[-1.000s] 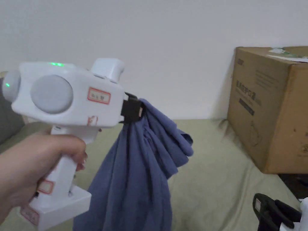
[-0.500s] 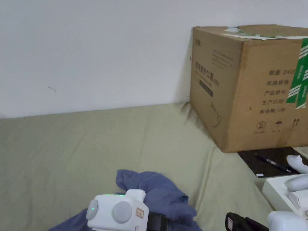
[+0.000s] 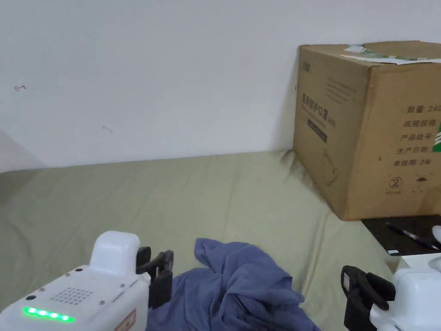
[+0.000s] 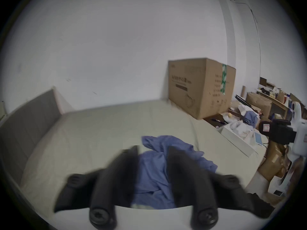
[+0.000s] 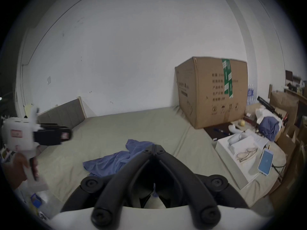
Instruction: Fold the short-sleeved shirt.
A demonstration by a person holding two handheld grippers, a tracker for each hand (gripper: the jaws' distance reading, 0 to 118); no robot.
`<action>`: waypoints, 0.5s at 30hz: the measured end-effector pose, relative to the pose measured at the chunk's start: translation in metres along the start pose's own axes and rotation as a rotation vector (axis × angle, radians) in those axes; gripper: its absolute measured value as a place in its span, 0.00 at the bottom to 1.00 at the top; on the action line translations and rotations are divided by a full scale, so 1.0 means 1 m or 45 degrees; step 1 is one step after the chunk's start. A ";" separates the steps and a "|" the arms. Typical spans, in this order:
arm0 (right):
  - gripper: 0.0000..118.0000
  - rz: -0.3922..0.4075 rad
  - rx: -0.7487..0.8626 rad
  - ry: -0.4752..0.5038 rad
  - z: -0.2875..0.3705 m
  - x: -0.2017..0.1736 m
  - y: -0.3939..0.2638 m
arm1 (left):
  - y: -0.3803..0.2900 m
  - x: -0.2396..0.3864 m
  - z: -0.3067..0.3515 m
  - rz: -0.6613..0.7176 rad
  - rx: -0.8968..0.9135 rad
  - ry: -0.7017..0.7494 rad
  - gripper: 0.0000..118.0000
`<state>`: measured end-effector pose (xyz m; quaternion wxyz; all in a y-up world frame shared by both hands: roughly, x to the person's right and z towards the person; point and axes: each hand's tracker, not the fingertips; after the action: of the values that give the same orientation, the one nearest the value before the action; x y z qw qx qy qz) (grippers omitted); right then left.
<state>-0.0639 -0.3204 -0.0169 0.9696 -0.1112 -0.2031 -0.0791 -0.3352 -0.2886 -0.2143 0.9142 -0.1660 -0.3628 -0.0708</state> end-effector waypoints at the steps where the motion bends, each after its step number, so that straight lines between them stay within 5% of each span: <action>1: 0.00 -0.002 0.033 0.002 0.003 -0.002 -0.002 | -0.007 -0.001 0.012 0.012 0.039 0.057 0.01; 7: 0.00 -0.026 0.219 -0.075 0.023 -0.014 -0.015 | -0.052 0.001 0.082 0.202 0.297 0.275 0.00; 15: 0.00 -0.002 0.199 -0.083 0.029 -0.018 -0.014 | -0.056 -0.009 0.092 0.237 0.267 0.364 0.00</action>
<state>-0.0937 -0.3243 0.0044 0.9681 -0.0374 -0.2403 -0.0602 -0.4150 -0.3079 -0.1435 0.9713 -0.0912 -0.2177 0.0293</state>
